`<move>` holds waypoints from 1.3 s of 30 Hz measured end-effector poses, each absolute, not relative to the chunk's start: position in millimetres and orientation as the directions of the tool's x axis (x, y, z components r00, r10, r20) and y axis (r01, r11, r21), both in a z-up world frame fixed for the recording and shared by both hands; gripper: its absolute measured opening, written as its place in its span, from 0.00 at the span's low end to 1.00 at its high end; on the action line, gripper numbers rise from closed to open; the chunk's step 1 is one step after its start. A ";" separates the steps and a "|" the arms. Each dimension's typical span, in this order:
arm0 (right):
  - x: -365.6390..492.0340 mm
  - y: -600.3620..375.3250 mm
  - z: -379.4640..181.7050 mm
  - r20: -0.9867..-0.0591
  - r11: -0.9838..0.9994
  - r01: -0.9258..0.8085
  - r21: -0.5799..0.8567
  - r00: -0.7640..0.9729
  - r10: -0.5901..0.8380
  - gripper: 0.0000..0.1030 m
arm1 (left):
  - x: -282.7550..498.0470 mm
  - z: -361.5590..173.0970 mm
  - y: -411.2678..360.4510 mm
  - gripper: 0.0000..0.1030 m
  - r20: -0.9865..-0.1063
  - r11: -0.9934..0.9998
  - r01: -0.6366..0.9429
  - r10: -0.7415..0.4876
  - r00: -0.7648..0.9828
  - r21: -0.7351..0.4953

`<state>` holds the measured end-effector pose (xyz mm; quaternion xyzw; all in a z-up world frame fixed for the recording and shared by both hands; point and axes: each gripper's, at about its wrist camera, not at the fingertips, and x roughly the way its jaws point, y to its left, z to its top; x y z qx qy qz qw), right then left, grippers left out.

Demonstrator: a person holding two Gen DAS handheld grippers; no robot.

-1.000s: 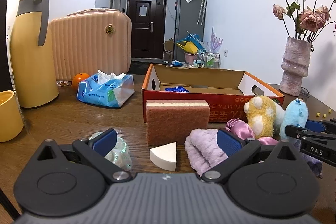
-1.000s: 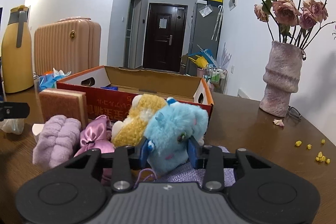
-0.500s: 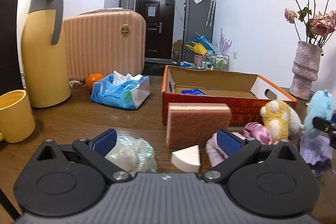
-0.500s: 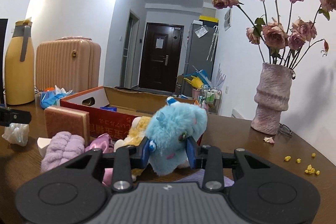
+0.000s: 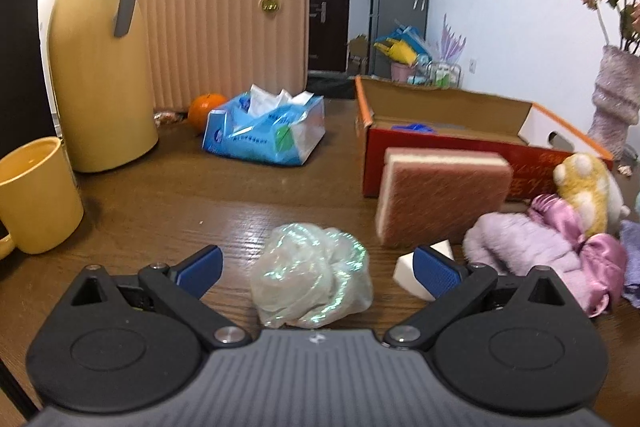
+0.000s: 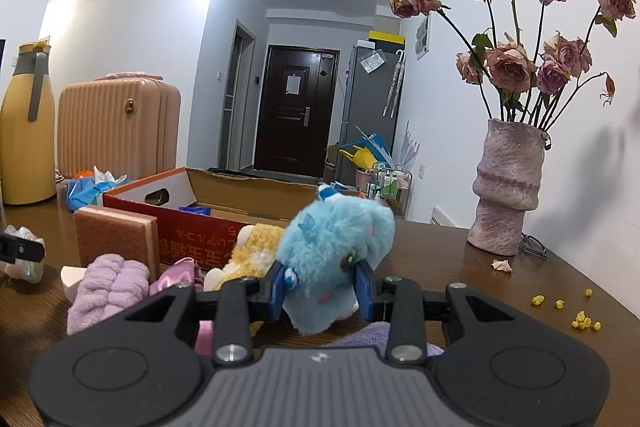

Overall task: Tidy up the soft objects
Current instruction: 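Lift the blue plush with the right gripper while the left gripper grasps the clear plastic bag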

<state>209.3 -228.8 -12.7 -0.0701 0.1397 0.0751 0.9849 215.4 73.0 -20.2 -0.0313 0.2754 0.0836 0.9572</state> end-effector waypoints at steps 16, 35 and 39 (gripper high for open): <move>209.4 -228.2 -13.0 -0.288 0.979 -0.168 -0.118 0.949 0.128 0.34 | 224.8 -26.0 79.9 0.52 -0.577 0.985 -0.164 0.107 0.810 -0.048; 206.9 -229.1 -11.0 -0.265 0.982 -0.154 -0.113 0.957 0.119 0.34 | 213.9 -10.4 78.7 0.45 -0.492 0.981 -0.191 0.145 0.859 -0.045; 203.9 -226.1 -8.9 -0.250 0.982 -0.153 -0.111 0.961 0.121 0.34 | 209.2 -3.7 77.5 0.45 -0.457 0.979 -0.199 0.159 0.875 -0.042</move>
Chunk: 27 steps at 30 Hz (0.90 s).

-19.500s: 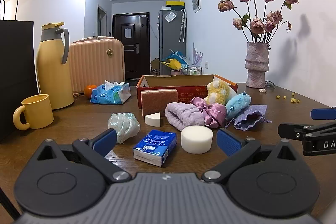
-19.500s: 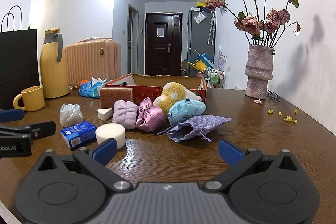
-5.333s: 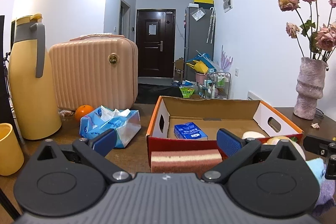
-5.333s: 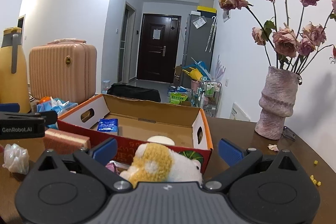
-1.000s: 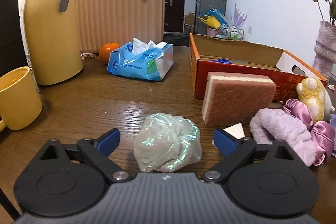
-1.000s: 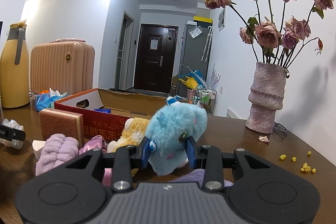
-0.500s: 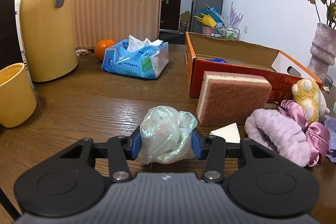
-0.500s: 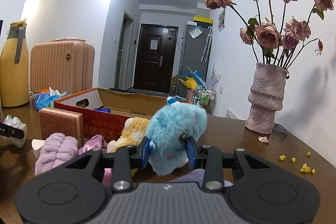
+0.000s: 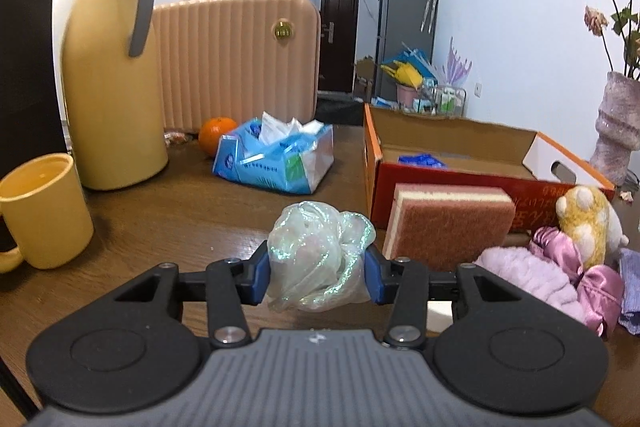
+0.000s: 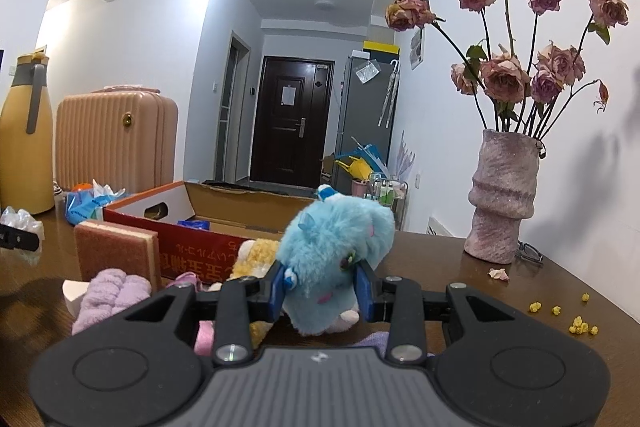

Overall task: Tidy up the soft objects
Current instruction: 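Lift the blue plush with the right gripper while the left gripper grasps the clear plastic bag, then carry the plastic bag in the left gripper while the right gripper carries the plush over the box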

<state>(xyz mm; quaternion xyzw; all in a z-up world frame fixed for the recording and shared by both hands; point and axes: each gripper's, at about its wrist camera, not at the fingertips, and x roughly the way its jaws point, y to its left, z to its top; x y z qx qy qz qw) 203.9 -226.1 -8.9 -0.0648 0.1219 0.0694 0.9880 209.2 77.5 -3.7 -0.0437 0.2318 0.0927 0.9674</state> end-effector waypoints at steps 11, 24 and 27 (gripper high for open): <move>198.8 -214.1 -1.1 -0.209 0.982 -0.157 -0.102 0.969 0.133 0.34 | 201.4 10.7 66.6 0.45 -0.393 0.979 -0.196 0.157 0.906 -0.060; 199.1 -203.1 8.5 -0.159 0.983 -0.164 -0.085 0.976 0.149 0.34 | 199.3 24.9 39.0 0.45 -0.331 0.978 -0.187 0.148 0.932 -0.088; 201.6 -201.2 10.0 -0.153 0.983 -0.165 -0.084 0.977 0.151 0.34 | 202.1 28.3 34.3 0.45 -0.323 0.978 -0.183 0.143 0.936 -0.098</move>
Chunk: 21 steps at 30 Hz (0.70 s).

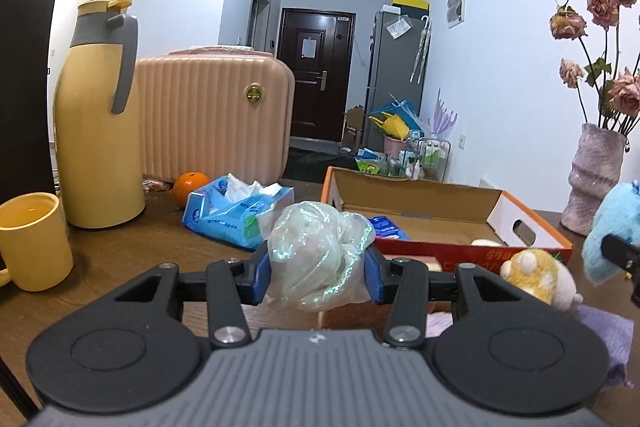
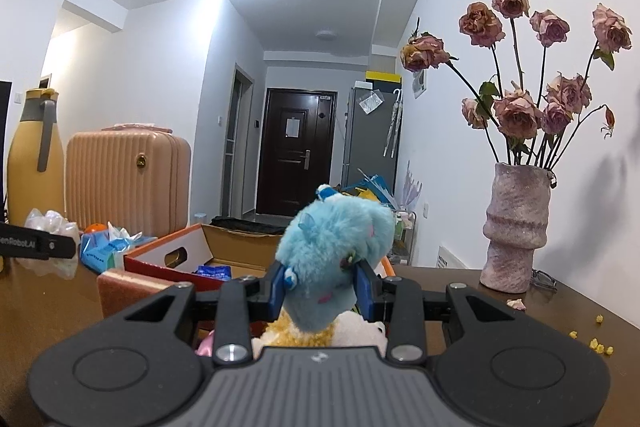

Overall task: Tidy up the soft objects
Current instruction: 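Carry the plastic bag in the left gripper while the right gripper carries the plush over the box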

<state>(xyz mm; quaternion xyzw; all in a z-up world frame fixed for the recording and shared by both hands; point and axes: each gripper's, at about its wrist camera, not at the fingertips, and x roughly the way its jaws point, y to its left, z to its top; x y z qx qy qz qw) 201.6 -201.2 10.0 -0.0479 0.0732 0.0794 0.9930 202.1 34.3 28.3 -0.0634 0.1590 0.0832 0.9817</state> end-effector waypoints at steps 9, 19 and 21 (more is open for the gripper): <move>213.3 -194.4 14.6 -0.130 0.982 -0.169 -0.085 0.979 0.157 0.34 | 217.0 37.4 22.0 0.45 -0.295 0.976 -0.184 0.143 0.945 -0.119; 235.6 -186.0 18.6 -0.114 0.981 -0.173 -0.087 0.980 0.162 0.34 | 240.8 41.7 12.0 0.45 -0.282 0.974 -0.187 0.146 0.948 -0.125; 241.0 -184.1 18.6 -0.114 0.981 -0.174 -0.087 0.980 0.164 0.34 | 246.0 42.6 10.8 0.45 -0.279 0.974 -0.187 0.145 0.949 -0.129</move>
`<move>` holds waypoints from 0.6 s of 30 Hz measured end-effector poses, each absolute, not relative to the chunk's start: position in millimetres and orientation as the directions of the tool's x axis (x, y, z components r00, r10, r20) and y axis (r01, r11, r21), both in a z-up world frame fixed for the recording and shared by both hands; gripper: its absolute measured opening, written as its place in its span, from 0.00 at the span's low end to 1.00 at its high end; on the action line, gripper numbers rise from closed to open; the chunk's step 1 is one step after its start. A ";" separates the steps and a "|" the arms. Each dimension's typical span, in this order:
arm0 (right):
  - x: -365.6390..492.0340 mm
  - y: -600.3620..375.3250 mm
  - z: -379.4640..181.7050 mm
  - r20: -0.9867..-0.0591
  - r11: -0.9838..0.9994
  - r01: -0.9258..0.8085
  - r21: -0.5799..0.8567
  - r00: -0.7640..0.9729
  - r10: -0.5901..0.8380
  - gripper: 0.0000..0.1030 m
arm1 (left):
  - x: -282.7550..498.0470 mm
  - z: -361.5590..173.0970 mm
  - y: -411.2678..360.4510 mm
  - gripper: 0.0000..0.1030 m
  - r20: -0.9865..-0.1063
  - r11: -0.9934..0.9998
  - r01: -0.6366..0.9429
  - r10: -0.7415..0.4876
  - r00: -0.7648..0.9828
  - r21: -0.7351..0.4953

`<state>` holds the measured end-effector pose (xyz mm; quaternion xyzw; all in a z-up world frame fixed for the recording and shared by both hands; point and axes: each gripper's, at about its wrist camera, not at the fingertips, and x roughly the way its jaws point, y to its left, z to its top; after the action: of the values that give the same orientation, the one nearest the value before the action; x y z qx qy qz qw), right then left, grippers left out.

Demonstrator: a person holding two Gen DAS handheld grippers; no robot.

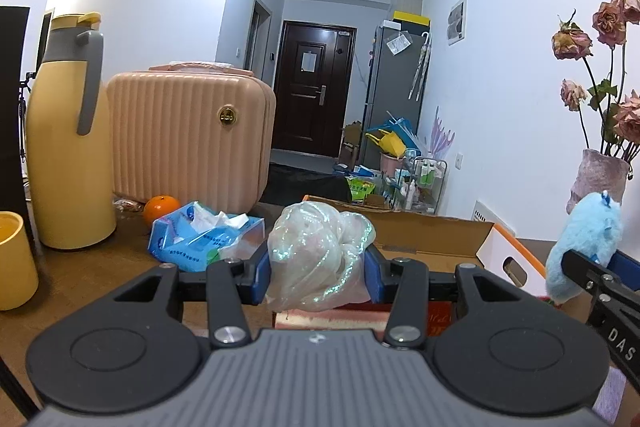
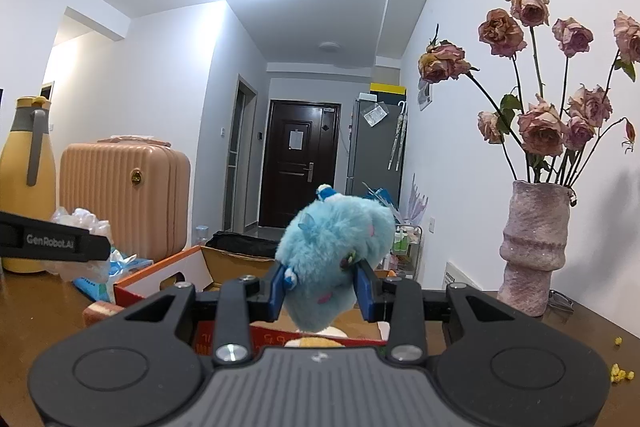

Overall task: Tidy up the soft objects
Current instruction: 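Carry the plastic bag in the left gripper while the right gripper carries the plush over the box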

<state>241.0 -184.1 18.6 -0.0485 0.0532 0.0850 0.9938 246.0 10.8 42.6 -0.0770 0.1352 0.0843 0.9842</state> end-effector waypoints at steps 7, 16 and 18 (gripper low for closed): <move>258.8 -180.6 18.4 -0.119 0.982 -0.173 -0.082 0.980 0.162 0.34 | 264.9 45.4 6.2 0.45 -0.271 0.973 -0.186 0.143 0.952 -0.140; 279.7 -178.3 17.5 -0.121 0.983 -0.170 -0.073 0.980 0.161 0.34 | 284.1 47.5 1.7 0.45 -0.261 0.973 -0.176 0.133 0.956 -0.148; 280.4 -178.1 17.5 -0.122 0.983 -0.170 -0.073 0.979 0.161 0.34 | 288.0 47.5 1.7 0.45 -0.260 0.973 -0.175 0.131 0.957 -0.151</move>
<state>280.4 -178.1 17.4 -0.0414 0.0579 0.0833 0.9940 288.0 1.7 47.5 -0.0863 0.1253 0.0776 0.9853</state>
